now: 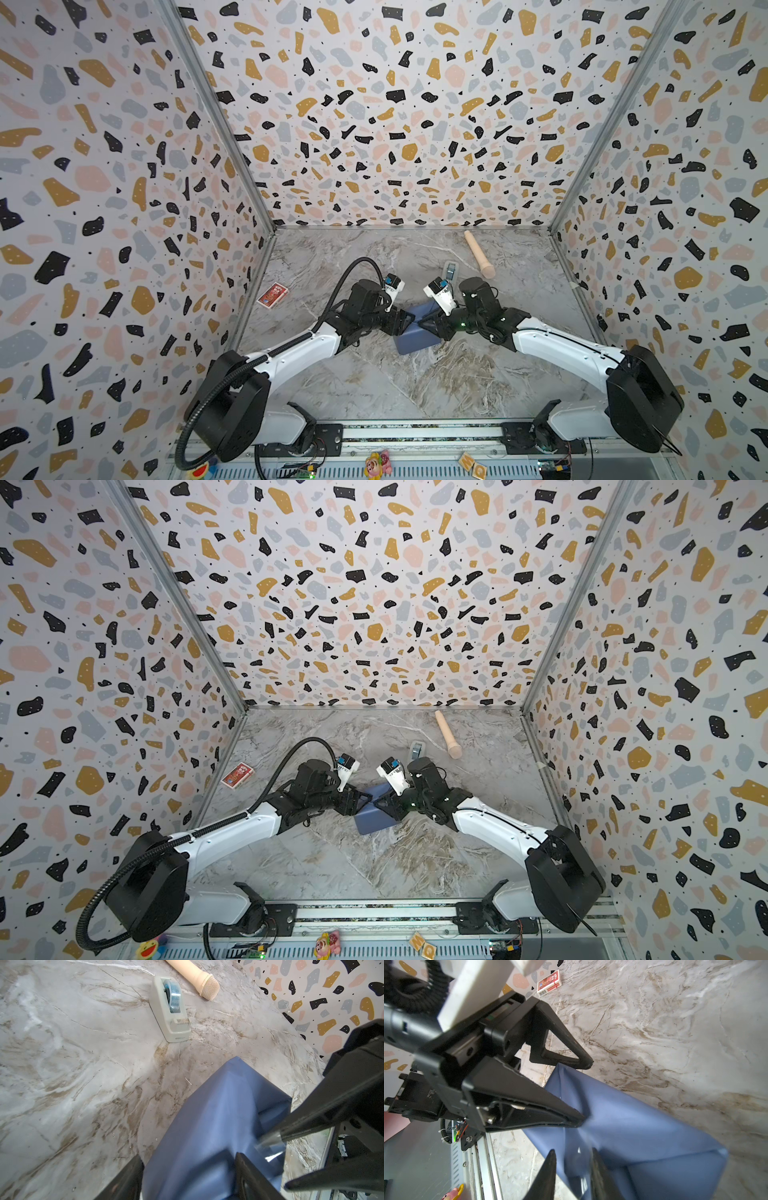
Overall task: Wrap the gift box in paper
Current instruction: 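Press tape onto the seam with the right gripper while the left holds the box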
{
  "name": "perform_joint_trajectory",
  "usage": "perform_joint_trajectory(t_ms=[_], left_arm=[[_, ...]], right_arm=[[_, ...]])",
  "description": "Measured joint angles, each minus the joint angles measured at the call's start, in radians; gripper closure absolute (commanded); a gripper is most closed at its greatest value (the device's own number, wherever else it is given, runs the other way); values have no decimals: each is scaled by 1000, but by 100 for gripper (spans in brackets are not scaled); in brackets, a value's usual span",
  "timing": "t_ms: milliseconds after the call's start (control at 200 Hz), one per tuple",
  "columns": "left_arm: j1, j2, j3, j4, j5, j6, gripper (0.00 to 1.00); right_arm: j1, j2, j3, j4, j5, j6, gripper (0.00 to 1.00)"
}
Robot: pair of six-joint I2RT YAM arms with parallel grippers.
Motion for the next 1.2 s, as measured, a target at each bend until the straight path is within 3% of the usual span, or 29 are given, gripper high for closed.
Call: perform_joint_trajectory(t_ms=[496, 826, 1091, 1202], left_arm=[[0, -1, 0, -1, 5, 0, 31], [0, -1, 0, 0, 3, 0, 31], [0, -2, -1, -1, 8, 0, 31], [0, -2, -1, -1, 8, 0, 31]], right_arm=[[-9, 5, 14, -3, 6, 3, 53], [-62, -3, 14, -22, -77, 26, 42], [-127, -89, 14, -61, -98, 38, 41], [-128, -128, 15, -76, -91, 37, 52]])
